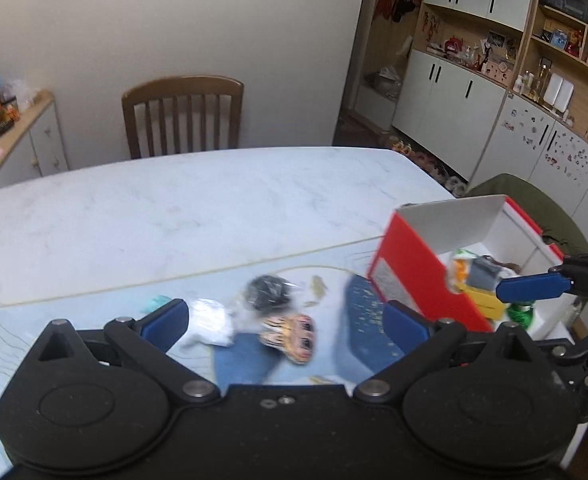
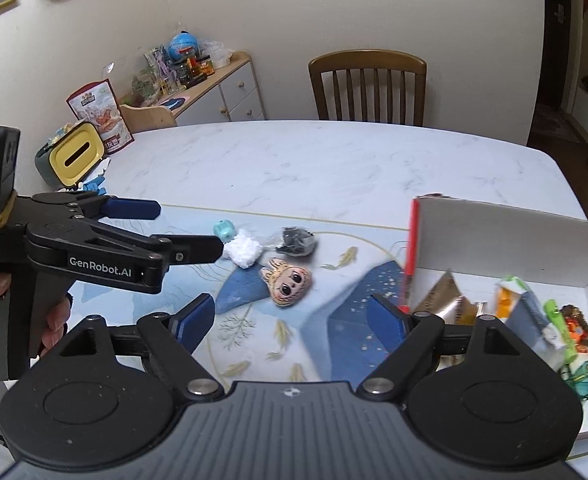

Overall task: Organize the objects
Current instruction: 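Withdraw both grippers from the box back over the mat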

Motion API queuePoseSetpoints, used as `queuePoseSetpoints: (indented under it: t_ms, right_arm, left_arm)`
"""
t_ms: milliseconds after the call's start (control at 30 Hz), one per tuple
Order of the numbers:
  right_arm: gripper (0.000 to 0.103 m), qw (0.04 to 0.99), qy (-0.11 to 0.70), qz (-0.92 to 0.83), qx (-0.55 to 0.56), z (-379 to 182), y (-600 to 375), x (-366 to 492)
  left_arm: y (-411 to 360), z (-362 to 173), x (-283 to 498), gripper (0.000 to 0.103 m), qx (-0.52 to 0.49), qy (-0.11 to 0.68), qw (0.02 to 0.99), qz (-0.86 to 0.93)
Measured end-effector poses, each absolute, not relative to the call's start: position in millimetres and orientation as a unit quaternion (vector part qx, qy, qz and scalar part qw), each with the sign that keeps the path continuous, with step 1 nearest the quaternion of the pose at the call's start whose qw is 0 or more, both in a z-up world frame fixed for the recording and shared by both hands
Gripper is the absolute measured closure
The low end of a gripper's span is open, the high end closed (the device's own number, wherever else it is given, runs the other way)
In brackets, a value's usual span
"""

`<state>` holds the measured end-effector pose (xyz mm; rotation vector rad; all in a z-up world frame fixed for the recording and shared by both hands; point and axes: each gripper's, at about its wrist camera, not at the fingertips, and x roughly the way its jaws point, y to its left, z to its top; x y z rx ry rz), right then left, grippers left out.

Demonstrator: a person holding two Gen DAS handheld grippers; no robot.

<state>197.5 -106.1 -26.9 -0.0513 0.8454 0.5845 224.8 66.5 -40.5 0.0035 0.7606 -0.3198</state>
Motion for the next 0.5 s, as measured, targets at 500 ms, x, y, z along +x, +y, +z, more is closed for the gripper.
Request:
queuePoseSetpoints:
  t_ms: [500]
  right_arm:
    - [0.02, 0.866, 0.424, 0.255, -0.076, -65.7, -44.3, 223.2]
  left_arm:
    - [118.3, -80.2, 261.6, 0.0, -0.018, 0.397, 0.905, -0.154]
